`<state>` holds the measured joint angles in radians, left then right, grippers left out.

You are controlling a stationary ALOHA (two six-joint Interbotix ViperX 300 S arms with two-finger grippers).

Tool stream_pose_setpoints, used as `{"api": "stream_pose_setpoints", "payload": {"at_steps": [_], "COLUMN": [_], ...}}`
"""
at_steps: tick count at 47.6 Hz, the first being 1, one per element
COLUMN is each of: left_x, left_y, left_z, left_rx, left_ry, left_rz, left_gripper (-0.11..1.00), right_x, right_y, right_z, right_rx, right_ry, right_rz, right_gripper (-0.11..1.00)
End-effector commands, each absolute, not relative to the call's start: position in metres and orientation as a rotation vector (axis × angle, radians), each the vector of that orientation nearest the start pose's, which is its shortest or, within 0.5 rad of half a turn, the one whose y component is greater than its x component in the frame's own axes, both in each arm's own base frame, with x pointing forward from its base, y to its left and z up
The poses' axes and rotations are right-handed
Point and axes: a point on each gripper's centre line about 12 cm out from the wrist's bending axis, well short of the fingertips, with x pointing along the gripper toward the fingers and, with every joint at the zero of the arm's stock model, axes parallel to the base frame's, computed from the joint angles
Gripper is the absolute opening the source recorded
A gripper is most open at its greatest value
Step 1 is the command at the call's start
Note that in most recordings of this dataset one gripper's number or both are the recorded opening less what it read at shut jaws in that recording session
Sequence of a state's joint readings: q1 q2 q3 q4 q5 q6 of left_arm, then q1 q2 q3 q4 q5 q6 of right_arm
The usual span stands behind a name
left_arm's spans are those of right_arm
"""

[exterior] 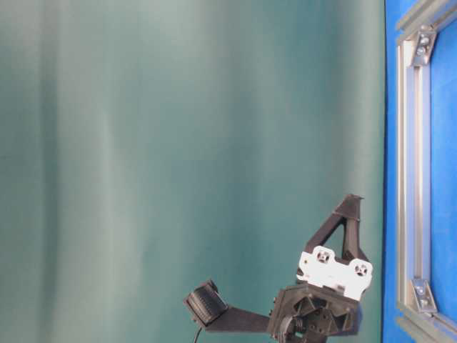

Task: Insert the wire through the string loop located on the right side.
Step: 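Push the USB plug through the white zip-tie loop with the right gripper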

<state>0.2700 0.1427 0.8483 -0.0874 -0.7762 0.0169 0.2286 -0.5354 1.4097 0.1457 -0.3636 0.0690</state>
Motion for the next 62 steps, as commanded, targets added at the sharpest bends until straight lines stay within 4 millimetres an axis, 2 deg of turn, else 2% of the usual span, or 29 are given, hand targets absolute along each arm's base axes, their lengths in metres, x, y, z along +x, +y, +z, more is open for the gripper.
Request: {"api": "stream_pose_setpoints", "payload": {"at_steps": [1,20,48,62], "left_x": [0.37,0.37,0.37,0.37], "left_y": [0.109,0.109,0.108,0.105], "left_z": [0.157,0.157,0.157,0.156], "left_rx": [-0.06,-0.06,-0.061,-0.063], "left_ry": [0.154,0.152,0.154,0.157], "left_rz": [0.33,0.332,0.329,0.321], "left_gripper": [0.0,0.0,0.0,0.0], "right_x": [0.195,0.207,0.259,0.263], "right_y": [0.039,0.04,0.04,0.041], "right_z": [0.133,0.132,0.126,0.125], "right_rx": [0.129,0.127,0.135,0.134], "right_ry": [0.501,0.486,0.461,0.462], "right_rz": [0.121,0.115,0.059,0.059], "right_gripper": [-0.04,-0.04,-0.04,-0.04]}}
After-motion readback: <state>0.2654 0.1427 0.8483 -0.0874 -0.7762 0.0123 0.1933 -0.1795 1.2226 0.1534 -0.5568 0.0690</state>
